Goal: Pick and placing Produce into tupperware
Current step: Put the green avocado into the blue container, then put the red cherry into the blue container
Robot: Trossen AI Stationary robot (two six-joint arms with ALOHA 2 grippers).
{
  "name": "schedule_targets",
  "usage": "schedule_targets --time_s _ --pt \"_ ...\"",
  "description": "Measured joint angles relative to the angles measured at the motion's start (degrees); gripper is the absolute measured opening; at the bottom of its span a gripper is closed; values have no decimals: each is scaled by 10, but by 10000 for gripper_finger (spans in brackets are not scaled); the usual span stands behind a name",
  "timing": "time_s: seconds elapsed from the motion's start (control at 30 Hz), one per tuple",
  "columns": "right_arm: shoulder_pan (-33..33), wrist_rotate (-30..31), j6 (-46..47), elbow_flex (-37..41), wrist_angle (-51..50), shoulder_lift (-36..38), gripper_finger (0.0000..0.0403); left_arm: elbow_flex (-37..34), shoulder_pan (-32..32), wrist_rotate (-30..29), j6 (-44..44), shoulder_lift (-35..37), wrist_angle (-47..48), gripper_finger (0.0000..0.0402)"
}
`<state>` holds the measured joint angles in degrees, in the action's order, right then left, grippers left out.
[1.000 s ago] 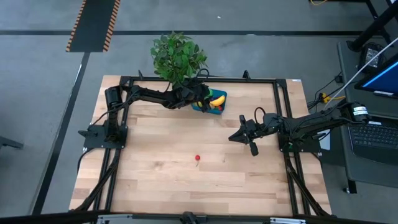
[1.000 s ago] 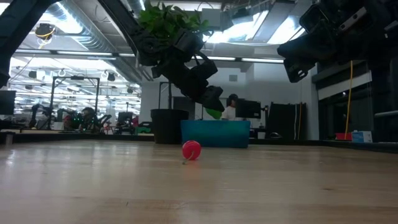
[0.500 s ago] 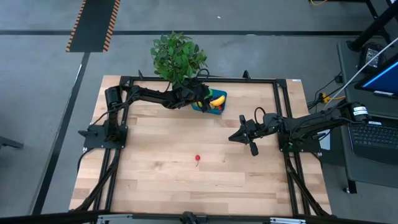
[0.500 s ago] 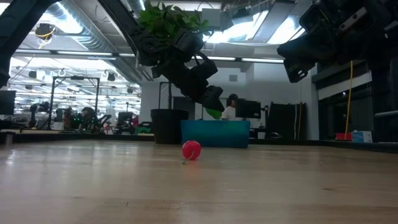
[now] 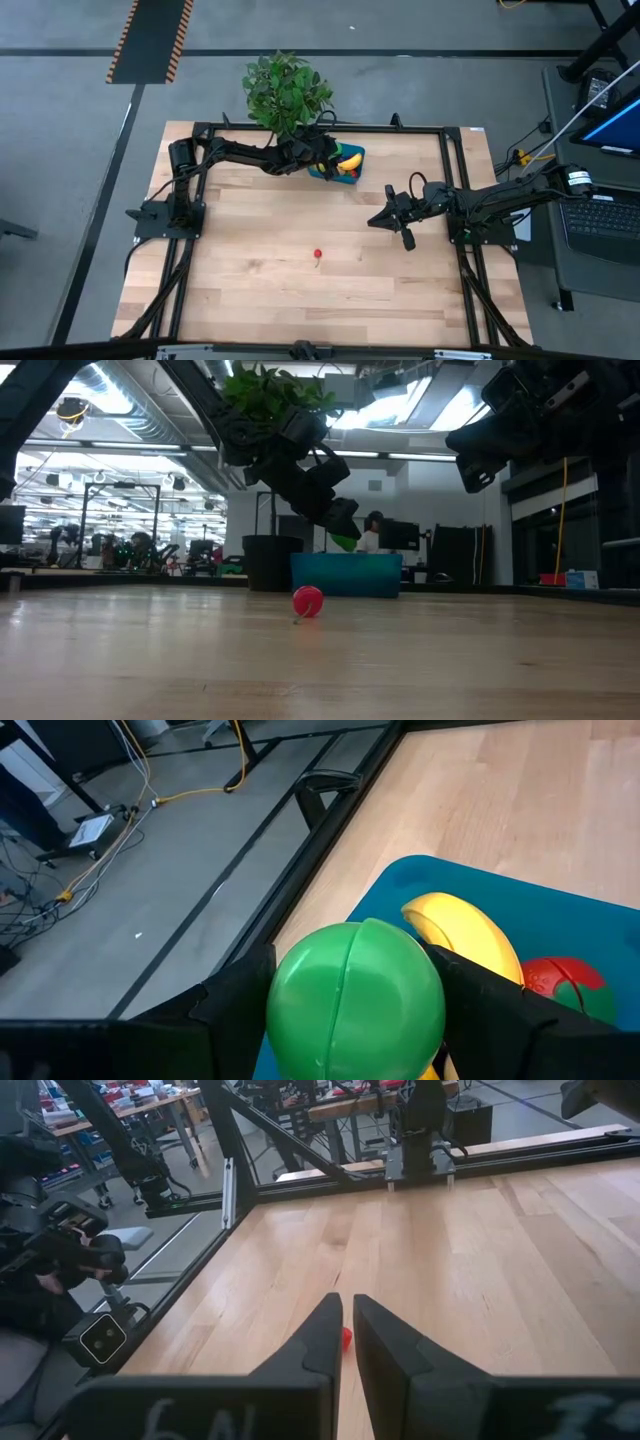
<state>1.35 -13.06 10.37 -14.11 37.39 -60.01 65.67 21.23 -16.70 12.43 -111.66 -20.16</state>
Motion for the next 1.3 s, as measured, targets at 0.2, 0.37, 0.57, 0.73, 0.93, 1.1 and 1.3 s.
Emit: schedule_targets --time_s 0.2,0.37,0.57,0.73,0.93,1.1,1.3 --pt "0 0 -1 0 0 0 33 0 0 0 -3 0 0 247" --pt "0 0 -2 0 0 0 33 0 0 0 1 0 -4 247" --pt "0 0 -6 0 0 0 33 0 0 0 2 0 -34 247" --pt "0 0 -16 0 0 0 33 0 0 0 2 0 -48 247" --pt "0 0 -16 0 0 0 33 0 0 0 -22 0 -48 247" --pt "0 0 -16 0 0 0 33 0 0 0 -16 0 -45 248" --pt "0 0 -1 0 0 0 33 0 5 -9 -55 0 -29 282"
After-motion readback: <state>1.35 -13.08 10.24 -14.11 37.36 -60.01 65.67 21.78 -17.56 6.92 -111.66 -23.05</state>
